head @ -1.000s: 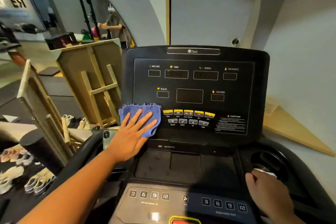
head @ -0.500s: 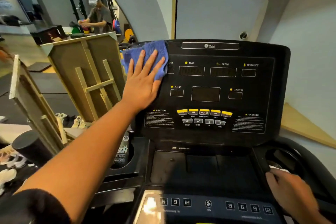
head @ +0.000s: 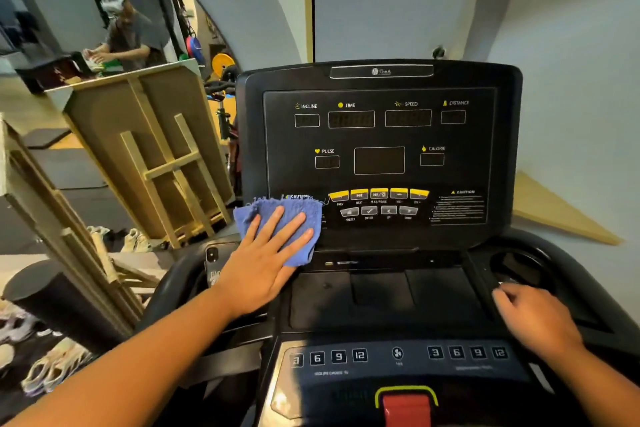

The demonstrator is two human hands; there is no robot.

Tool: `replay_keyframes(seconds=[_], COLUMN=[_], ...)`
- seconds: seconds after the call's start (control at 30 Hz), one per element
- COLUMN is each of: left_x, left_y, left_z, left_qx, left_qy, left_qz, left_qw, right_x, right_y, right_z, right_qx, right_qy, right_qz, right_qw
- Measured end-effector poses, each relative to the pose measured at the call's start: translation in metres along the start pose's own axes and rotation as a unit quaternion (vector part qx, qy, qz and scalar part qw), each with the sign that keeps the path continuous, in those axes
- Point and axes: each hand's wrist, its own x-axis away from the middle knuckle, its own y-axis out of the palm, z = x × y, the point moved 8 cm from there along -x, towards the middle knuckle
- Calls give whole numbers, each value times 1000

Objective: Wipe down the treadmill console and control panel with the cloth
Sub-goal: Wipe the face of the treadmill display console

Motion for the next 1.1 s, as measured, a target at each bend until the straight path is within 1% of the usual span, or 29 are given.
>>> replay_keyframes(seconds=[0.13,0.23,0.37,0.43,0.5,0.57,0.63,0.73,0.93,1.0,1.1], left_x=[-11,-35,-84,-113,-138,-158,-166,-151,-61,-53,-59], left_y=[-5,-13,-17,-17,-16,-14,-14,-20,-32,-34,-33], left_z=[3,16,63,94,124,151,163,144,33,20,24], left_qx=[2,-11,-34,-49,-55,-56,-43,-42,-59,-70,-71], left_qy=[40,103,219,252,262,254,243,236,188,183,192], left_qz=[-19,-41,-64,-56,-44,-37,-30,-31,-104,-120,-125], left_qw=[999,994,973,965,962,965,969,970,975,973,971], right_x=[1,0,1,1,0,2,2,1,-2,-3,-3], right_y=[0,1,2,1,1,-2,-2,-3,1,2,2], right_z=[1,2,1,2,2,2,2,0,5,7,7], right_qx=[-8,-18,-32,-45,-44,-24,-14,-20,-61,-79,-85], right_qy=[2,6,2,-10,-31,-47,-48,-47,-51,-55,-60], right_qz=[-18,-25,-50,-46,-10,36,47,27,20,32,40], right_qw=[1000,1000,998,998,999,998,998,998,997,995,994])
